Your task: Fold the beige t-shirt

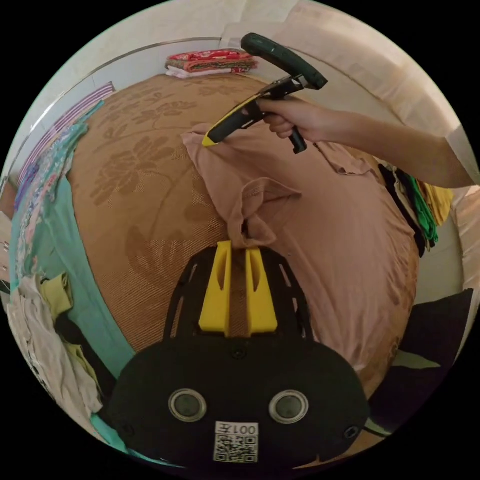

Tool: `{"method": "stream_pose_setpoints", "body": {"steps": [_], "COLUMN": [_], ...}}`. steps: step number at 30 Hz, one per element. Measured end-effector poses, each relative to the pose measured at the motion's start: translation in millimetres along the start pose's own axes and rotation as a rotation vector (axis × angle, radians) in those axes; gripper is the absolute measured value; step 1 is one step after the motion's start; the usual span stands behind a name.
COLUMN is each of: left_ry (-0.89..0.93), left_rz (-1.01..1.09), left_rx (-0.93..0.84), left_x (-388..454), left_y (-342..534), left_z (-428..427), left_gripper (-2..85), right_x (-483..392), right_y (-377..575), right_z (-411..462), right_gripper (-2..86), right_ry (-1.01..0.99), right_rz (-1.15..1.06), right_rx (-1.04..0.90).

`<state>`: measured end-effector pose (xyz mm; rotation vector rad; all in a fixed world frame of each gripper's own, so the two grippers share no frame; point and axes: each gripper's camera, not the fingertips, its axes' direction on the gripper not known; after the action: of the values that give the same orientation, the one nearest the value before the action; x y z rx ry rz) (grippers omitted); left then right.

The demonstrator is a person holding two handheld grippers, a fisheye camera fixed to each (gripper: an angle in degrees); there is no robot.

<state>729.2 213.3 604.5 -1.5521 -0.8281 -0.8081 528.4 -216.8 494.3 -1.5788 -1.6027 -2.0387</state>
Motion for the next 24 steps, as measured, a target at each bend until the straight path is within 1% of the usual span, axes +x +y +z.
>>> {"method": "stream_pose_setpoints", "body": {"steps": [3,5,7,9,12,14,17,19,22,24], "left_ry": [-0.118,-0.140,-0.221,-0.366,-0.346,-0.321,-0.265,-0.239,-0.260,-0.298], "left_rz": [-0.011,-0.030,-0.030,0.004,0.019,0.011,-0.041,-0.068,-0.059,0.000], "left_rx": [-0.005,0.015,0.010,-0.011,-0.047,-0.038,-0.015,-0.017,-0.031,-0.034], "left_x": [13.0,23.2,39.1,66.1,94.4,105.8,113.9,116.3,123.4,133.9], "left_y": [8.5,13.0,13.4,10.6,5.7,5.5,9.1,11.1,10.0,3.9], "left_z": [-13.4,-18.2,-19.2,-14.1,-3.9,-5.8,-13.5,-15.9,-14.7,-12.1], "left_gripper": [-1.1,-1.4,-1.5,-1.5,-1.1,-0.4,1.1,2.5,3.6,4.0], "right_x": [4.4,9.4,12.8,13.1,13.7,15.9,15.4,9.7,-2.1,-10.0], "right_y": [-5.2,-10.2,-19.0,-26.5,-34.0,-35.0,-24.2,-4.9,20.9,34.3], "right_z": [-1.9,1.4,6.6,14.3,36.1,33.9,10.1,-5.8,-2.9,5.8], "right_gripper": [1.6,1.5,1.4,1.4,1.7,2.1,3.2,5.0,8.2,9.0], "right_ry": [0.045,0.028,0.035,0.046,0.070,0.045,0.022,-0.035,-0.113,-0.149], "right_rz": [-0.034,-0.029,-0.038,-0.065,-0.080,-0.074,-0.080,-0.080,-0.068,-0.046], "right_rx": [-0.011,-0.012,0.010,-0.001,-0.083,-0.091,-0.064,-0.066,-0.148,-0.194]}}
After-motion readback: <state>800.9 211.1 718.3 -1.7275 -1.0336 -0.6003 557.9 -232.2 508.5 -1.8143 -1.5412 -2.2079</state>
